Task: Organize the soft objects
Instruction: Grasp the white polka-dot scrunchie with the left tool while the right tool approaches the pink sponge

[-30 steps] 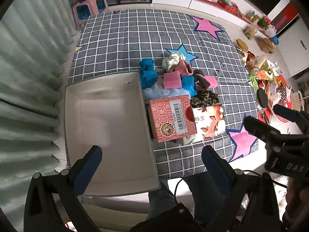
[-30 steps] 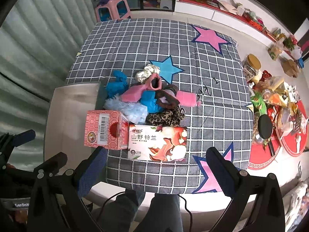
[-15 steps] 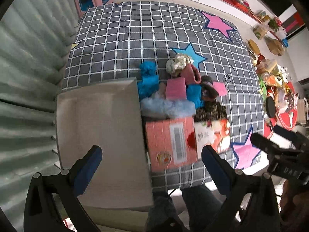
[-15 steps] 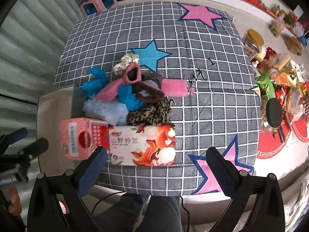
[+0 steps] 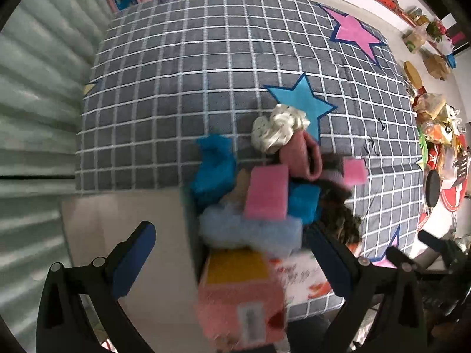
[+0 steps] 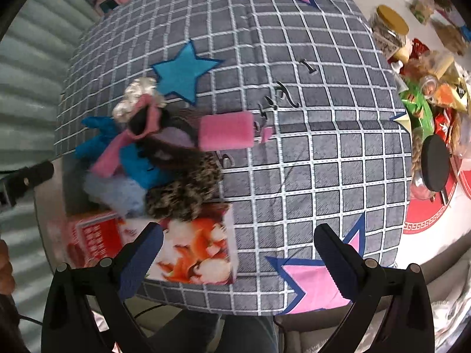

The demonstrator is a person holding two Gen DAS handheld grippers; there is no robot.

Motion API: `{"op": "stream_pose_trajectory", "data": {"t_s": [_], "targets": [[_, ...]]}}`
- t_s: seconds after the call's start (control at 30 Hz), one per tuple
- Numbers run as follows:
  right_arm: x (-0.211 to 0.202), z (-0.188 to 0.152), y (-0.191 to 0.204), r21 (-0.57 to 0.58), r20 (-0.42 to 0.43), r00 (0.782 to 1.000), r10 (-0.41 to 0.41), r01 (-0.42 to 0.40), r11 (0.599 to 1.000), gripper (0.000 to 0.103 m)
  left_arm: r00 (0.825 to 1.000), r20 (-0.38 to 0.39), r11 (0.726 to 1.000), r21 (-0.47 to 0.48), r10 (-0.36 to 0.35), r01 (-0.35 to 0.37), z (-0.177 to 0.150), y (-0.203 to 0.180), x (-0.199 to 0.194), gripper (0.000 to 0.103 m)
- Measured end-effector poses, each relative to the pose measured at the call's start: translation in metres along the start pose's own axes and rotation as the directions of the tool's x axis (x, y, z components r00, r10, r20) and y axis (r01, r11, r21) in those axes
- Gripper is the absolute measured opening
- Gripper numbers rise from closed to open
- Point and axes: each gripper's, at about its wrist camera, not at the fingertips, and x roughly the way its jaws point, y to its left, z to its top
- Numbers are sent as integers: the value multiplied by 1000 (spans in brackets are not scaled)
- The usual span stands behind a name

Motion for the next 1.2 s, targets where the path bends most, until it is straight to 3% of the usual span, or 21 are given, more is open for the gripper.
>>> {"op": "stream_pose_trajectory", "data": {"t_s": [0.07, 0.27, 0.53, 0.67, 0.77, 0.83, 0.93, 1.07, 1.2], "targets": [[7, 6, -6, 6, -17, 1000, -12, 12, 1000, 103, 1000, 3, 1000, 16, 4, -4, 15, -10, 9, 103], [24, 24, -16, 8, -38, 999, 3, -3, 1000, 103, 991, -2, 988, 78, 131, -131, 55, -19, 43, 103], [36, 37, -23, -2, -54, 998, 41, -41, 999, 103, 982, -133, 987, 103, 137, -124, 93, -9, 99, 103], [42, 46, -23, -14, -45, 998, 52, -53, 999, 103, 977, -94, 981, 34, 194, -191, 109, 4, 110, 103], [47, 52, -23, -18, -39, 998, 46, -47, 999, 103, 954, -52, 950, -90, 296, -300, 127, 36, 106, 103], [50, 56, -25, -13, -33, 999, 42, -43, 999, 103, 962, -45, 950, -154, 268, -271, 133, 55, 100, 103], [55, 61, -30, -15, -18, 999, 33, -33, 999, 103, 985, -15, 967, -188, 173, -173, 137, 76, 88, 103], [64, 69, -38, -6, -12, 1000, -9, 9, 1000, 103, 991, -22, 981, -143, 130, -132, 133, 87, 81, 103], [75, 81, -41, -16, -6, 999, -51, 50, 999, 103, 990, -55, 984, -117, 131, -136, 135, 75, 86, 103]]}}
